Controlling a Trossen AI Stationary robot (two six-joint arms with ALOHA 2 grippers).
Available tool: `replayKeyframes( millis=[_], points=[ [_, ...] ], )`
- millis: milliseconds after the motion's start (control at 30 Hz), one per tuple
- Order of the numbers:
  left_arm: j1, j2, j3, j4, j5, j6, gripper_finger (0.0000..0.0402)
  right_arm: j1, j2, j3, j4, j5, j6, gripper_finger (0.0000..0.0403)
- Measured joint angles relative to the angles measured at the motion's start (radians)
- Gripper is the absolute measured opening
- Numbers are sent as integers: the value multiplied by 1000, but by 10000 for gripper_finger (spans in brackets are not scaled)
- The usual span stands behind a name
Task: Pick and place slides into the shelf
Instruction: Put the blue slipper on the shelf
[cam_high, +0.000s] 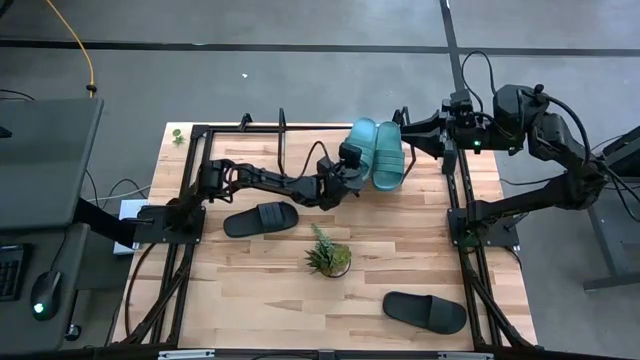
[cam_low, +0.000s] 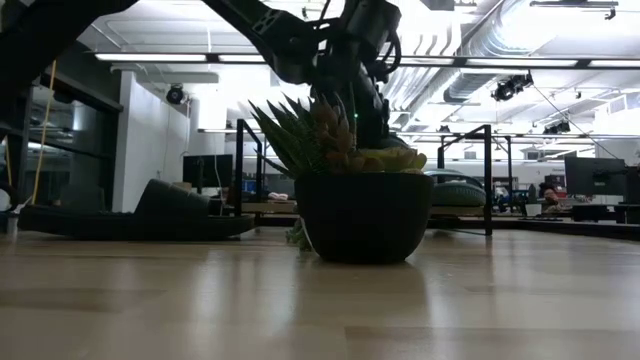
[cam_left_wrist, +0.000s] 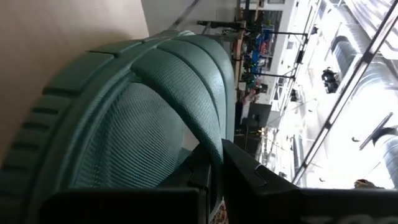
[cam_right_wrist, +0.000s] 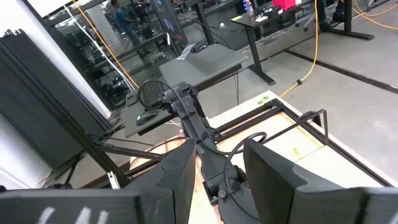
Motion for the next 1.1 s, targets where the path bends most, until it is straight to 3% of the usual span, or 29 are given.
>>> replayKeyframes(
  millis=[567,1100],
  points=[
    [1,28,0,-78,53,-58,12,0,0,0,0,-1,2,128],
    [0,87,0,29,47,-106,12,0,0,0,-11,-9,3,128]
  ],
)
